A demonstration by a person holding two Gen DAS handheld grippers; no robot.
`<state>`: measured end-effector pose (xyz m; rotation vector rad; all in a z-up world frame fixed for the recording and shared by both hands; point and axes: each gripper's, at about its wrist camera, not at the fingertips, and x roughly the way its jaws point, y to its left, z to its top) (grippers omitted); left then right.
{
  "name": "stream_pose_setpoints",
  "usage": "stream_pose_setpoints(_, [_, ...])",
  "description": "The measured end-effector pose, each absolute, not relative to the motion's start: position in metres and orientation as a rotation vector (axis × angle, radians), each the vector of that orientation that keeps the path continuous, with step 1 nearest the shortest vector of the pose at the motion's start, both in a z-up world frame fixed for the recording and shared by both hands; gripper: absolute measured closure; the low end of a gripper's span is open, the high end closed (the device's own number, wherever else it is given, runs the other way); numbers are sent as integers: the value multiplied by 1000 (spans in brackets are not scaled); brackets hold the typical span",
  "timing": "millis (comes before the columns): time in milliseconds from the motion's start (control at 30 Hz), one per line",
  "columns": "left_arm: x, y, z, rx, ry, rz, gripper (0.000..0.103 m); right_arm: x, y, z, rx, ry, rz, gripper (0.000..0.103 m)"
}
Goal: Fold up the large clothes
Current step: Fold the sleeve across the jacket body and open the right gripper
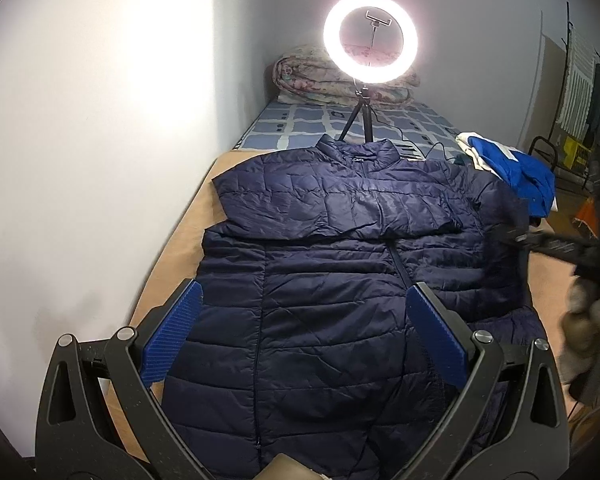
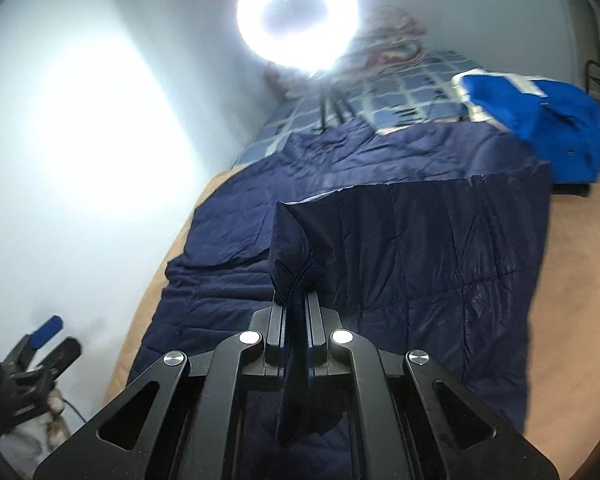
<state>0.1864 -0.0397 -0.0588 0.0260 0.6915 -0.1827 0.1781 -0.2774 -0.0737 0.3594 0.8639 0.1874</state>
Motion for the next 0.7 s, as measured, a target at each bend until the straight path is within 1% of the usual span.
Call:
stream_pose_setpoints(233, [193, -31, -58, -28, 707, -173, 0, 204, -253, -112, 368, 942, 213, 97])
stream_pose_setpoints(333, [195, -32, -60, -31, 716, -172, 0, 207, -249, -121, 344, 960, 224, 97])
stream_pose_setpoints(467, [197, -38, -64, -25, 734, -189, 0, 211, -249, -126, 346, 974, 241, 93])
stream_pose_setpoints(500, [198, -39, -65, -24, 739, -198, 0, 210, -251, -126, 360, 976, 246, 91])
stream_pose_setpoints(567, [198, -42, -68, -28, 752, -218, 0, 207, -258, -121, 388, 969, 258, 78])
stream_pose_setpoints(600, [198, -43, -70, -33, 759, -227, 0, 206, -261, -118, 394, 964, 261, 75])
stream_pose_setpoints(667, [200, -46, -74, -56, 786, -269, 0, 197, -268, -106, 388, 944, 274, 66])
stream_pose_setpoints(700, [201, -48, -75, -67, 797, -284, 0, 190, -274, -99, 379, 931, 275, 65])
